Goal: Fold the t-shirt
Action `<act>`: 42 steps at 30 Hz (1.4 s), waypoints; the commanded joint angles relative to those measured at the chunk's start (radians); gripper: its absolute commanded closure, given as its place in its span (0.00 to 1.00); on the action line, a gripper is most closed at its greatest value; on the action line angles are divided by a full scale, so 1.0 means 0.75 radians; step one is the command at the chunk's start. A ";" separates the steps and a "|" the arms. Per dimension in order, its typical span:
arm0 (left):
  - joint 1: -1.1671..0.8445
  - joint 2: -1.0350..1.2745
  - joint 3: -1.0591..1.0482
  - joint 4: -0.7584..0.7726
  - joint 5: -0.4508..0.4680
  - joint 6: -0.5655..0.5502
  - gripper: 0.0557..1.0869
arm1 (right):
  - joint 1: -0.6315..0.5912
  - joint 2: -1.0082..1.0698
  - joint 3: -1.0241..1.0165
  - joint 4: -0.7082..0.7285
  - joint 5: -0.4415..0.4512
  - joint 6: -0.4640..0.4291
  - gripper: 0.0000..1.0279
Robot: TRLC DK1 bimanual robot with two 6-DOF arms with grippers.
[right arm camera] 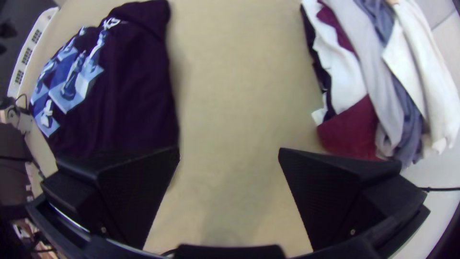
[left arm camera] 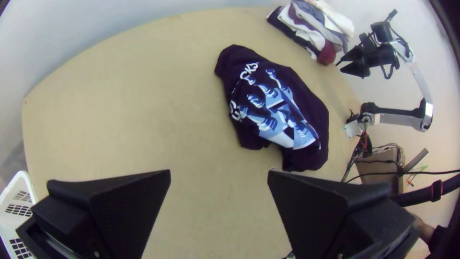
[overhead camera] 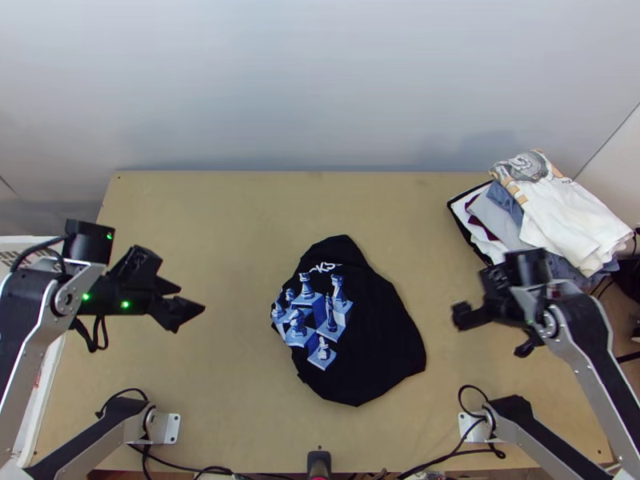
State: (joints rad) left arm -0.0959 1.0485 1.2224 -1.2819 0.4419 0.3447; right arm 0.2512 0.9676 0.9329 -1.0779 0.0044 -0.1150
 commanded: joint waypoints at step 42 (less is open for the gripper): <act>0.036 -0.154 -0.225 0.028 -0.186 -0.008 0.04 | 0.532 0.604 -0.150 0.050 -0.229 -0.068 0.26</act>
State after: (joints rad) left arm -0.0696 0.9504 1.0809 -1.2621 0.3092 0.3298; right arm 0.6155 1.3766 0.8265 -1.0710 -0.2253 -0.1764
